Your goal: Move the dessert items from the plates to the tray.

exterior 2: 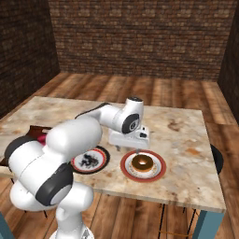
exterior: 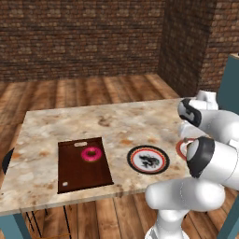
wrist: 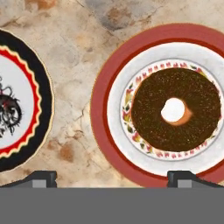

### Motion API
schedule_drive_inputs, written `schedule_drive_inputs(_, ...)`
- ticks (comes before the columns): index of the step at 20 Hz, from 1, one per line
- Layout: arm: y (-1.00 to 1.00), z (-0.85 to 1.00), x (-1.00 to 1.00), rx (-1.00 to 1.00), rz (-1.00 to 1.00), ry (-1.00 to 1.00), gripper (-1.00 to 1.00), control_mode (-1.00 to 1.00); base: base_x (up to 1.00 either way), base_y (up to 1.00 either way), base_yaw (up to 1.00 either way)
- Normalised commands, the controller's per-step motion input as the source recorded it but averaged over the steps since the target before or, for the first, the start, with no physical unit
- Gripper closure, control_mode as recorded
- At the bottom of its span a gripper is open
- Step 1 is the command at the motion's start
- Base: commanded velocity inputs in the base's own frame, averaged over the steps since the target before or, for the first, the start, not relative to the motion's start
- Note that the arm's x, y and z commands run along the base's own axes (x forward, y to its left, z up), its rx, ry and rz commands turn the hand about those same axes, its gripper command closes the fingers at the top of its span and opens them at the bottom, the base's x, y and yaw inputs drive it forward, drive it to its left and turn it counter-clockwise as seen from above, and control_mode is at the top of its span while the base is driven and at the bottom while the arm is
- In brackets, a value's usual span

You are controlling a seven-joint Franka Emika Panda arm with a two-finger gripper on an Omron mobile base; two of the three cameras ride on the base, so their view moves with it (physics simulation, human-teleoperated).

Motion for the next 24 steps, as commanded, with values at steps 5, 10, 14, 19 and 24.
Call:
schedule_drive_inputs(5, -0.17, -0.33, 0.09, 0.00, 0.00, 0.00, -1.00, -1.00, 0.00, 0.00, 0.00)
schedule_drive_inputs(10, -0.12, -0.11, 0.02, 0.00, 0.00, 0.00, -1.00, -1.00, 0.00, 0.00, 0.00)
schedule_drive_inputs(14, -0.01, 0.00, 0.12, 0.00, 0.00, 0.00, -1.00, -1.00, 0.00, 0.00, 0.00)
schedule_drive_inputs(19, 0.00, 0.00, 0.15, 0.00, 0.00, 0.00, -1.00, -1.00, 0.00, 0.00, 0.00)
schedule_drive_inputs(24, -0.10, -0.04, 0.16, 0.00, 0.00, 0.00, -1.00, -1.00, 0.00, 0.00, 0.00)
